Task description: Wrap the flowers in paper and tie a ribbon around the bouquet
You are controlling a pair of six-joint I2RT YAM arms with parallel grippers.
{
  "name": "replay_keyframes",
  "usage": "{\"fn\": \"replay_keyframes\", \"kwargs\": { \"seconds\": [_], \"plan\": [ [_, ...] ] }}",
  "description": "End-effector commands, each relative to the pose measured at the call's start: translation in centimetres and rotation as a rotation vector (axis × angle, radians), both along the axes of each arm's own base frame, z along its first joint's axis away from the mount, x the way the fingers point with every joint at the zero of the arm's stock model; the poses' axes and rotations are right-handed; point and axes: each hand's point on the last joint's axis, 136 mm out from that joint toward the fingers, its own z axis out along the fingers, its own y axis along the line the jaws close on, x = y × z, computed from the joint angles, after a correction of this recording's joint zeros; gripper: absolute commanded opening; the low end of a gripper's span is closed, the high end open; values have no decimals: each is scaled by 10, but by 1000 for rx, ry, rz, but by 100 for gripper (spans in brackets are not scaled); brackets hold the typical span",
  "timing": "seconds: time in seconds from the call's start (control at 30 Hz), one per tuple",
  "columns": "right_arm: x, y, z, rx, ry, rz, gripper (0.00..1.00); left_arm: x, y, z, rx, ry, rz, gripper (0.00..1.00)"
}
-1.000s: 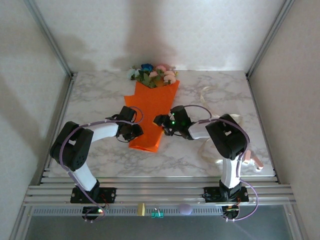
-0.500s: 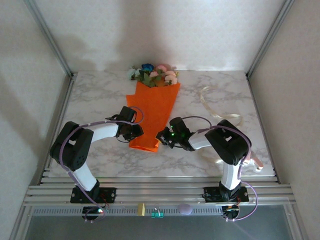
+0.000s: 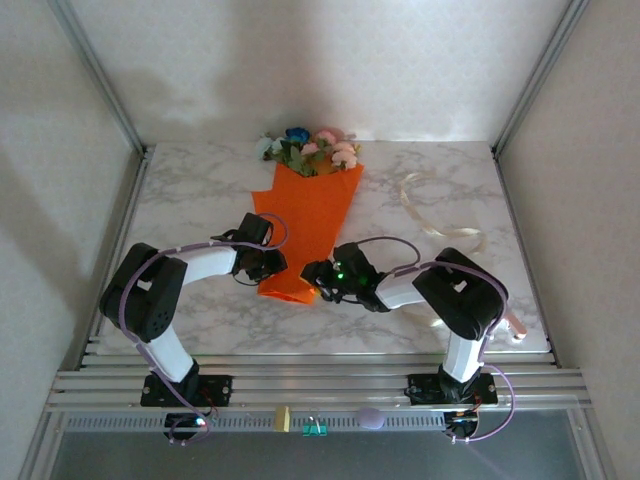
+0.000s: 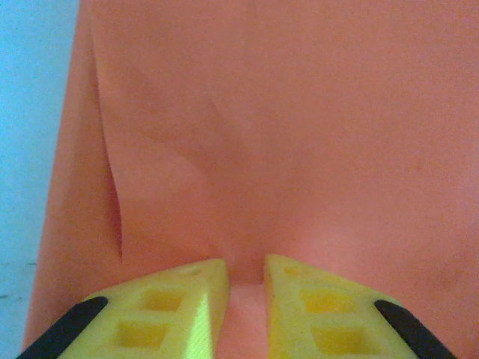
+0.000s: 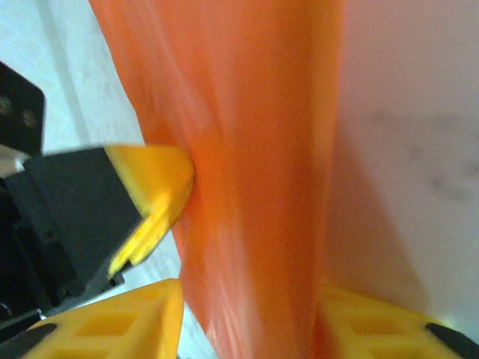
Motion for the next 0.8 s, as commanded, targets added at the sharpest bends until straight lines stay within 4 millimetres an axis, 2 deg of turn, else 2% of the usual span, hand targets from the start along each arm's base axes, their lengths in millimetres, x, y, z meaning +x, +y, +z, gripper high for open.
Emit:
{"fn": "replay_keyframes", "kwargs": {
  "seconds": [0.0,0.1,0.23,0.27,0.3,0.37,0.43,0.53,0.67,0.73,0.77],
  "plan": [
    [-42,-2,-33,-71,128,61,34,-44,24,-52,120,178,-13,23],
    [-43,-4,-34,-76,128,51,22,-45,24,-53,121,182,-12,23],
    [-44,-14,-31,-108,113,38,0,-45,25,-54,125,181,-14,23],
    [-44,-15,-30,-116,109,40,1,-45,25,-54,125,181,-14,23],
    [-45,-16,-29,-124,108,44,10,-45,24,-54,123,181,-13,23],
    [-47,-18,-27,-138,108,54,48,-44,24,-53,123,181,-13,23],
    [-51,-17,-24,-140,119,72,61,-43,23,-52,120,176,-11,23],
    [-62,-12,-21,-135,133,100,63,-42,22,-50,113,174,-13,23],
    [-78,-3,-31,-136,167,124,57,-43,21,-50,109,179,-14,23],
    [-78,-2,-38,-138,167,116,48,-44,21,-51,107,182,-19,23],
    [-77,-2,-41,-141,163,110,38,-45,21,-51,107,185,-19,23]
  ]
}}
